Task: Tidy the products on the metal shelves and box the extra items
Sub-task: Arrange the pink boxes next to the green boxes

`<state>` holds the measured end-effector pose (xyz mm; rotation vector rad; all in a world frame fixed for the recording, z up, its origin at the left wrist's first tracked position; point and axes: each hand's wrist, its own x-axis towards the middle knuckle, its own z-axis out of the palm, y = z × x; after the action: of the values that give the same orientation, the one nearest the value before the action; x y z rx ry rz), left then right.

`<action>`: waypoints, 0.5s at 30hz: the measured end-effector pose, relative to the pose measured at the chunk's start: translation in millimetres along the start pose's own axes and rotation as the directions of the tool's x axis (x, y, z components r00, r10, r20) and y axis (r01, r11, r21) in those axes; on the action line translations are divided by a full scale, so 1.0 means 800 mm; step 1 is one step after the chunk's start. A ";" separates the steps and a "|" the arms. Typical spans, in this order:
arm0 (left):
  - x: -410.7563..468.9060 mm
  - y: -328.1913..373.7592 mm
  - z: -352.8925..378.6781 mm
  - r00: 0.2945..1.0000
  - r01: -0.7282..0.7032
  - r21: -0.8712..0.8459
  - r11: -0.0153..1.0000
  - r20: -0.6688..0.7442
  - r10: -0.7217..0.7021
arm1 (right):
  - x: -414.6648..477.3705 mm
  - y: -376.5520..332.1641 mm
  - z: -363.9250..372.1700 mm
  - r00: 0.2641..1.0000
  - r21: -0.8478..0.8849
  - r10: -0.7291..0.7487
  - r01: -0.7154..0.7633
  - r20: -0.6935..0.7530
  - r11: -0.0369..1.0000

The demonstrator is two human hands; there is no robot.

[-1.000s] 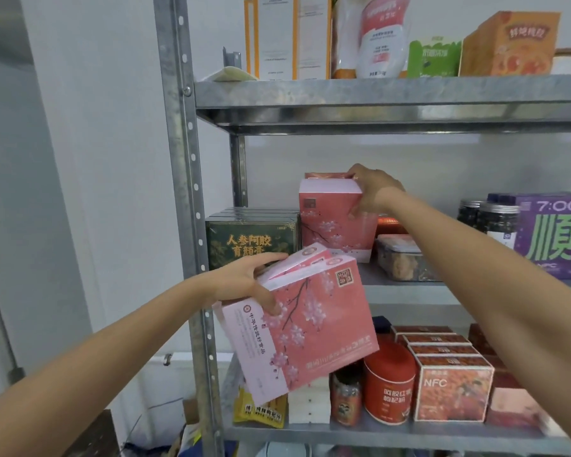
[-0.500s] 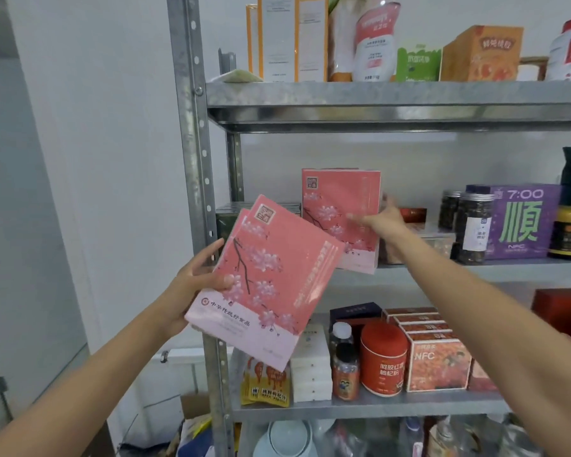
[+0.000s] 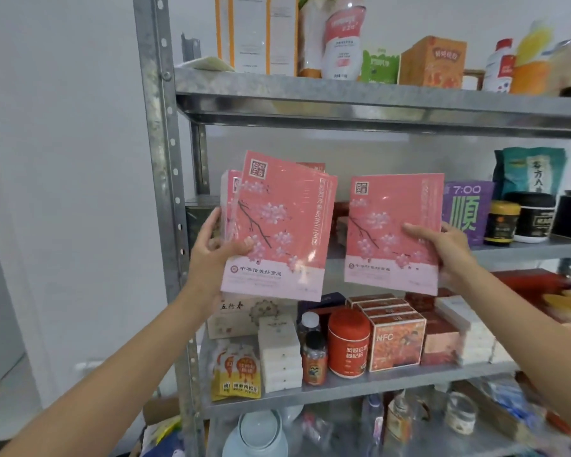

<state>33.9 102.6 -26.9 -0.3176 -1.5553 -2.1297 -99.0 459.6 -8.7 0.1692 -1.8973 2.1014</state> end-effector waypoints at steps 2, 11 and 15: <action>0.007 -0.010 0.026 0.998 -0.033 -0.011 0.999 -0.048 0.033 | -0.006 0.004 -0.029 1.000 -0.017 0.021 -0.021 0.019 1.000; 0.046 -0.058 0.138 0.968 -0.190 0.167 0.967 -0.133 0.213 | -0.005 0.028 -0.113 0.983 -0.007 0.082 -0.082 0.167 0.997; 0.067 -0.066 0.152 0.952 -0.205 0.221 0.953 -0.179 0.247 | 0.005 0.037 -0.132 0.956 -0.005 0.088 -0.090 0.280 0.996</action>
<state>-49.6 216.6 -6.7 -0.1912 -1.5179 -1.7546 -99.4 562.0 -48.0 0.4104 -2.0898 2.2450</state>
